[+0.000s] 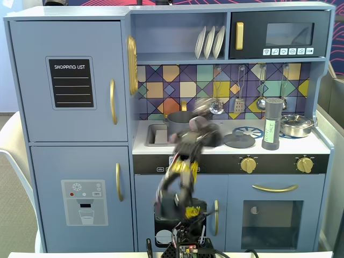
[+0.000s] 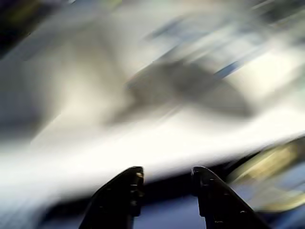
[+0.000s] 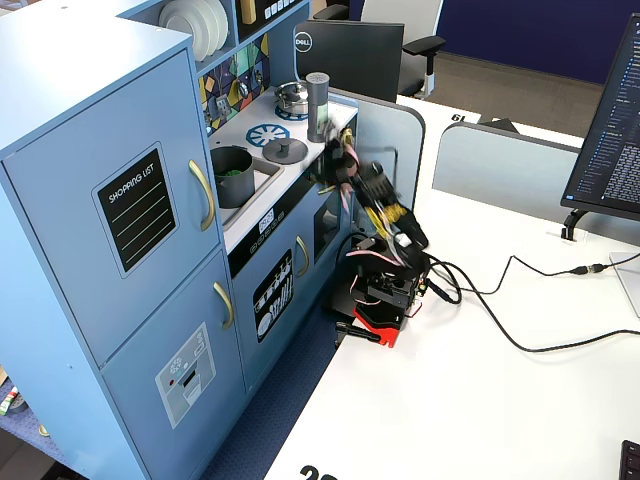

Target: Put salt in the gray recipient

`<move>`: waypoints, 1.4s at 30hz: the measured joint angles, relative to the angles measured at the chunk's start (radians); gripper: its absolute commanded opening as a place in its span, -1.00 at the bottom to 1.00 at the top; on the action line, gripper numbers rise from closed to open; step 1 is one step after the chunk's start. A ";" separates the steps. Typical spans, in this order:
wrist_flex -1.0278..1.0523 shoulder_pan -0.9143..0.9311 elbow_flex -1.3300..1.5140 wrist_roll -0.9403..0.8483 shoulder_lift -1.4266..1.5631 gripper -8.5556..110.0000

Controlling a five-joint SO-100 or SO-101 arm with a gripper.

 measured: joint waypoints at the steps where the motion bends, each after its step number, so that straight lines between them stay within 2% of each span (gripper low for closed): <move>1: 0.058 -0.071 0.048 0.032 0.043 -0.85; 5: 0.120 -0.250 0.295 0.064 0.172 -0.85; 10: 0.064 -0.301 0.646 0.061 0.282 -0.85; 14: 0.043 -0.333 0.841 -0.008 0.290 -0.84; 24: 0.199 -0.370 0.885 0.006 0.314 -0.79; 42: 0.210 -0.403 0.885 0.006 0.314 -0.75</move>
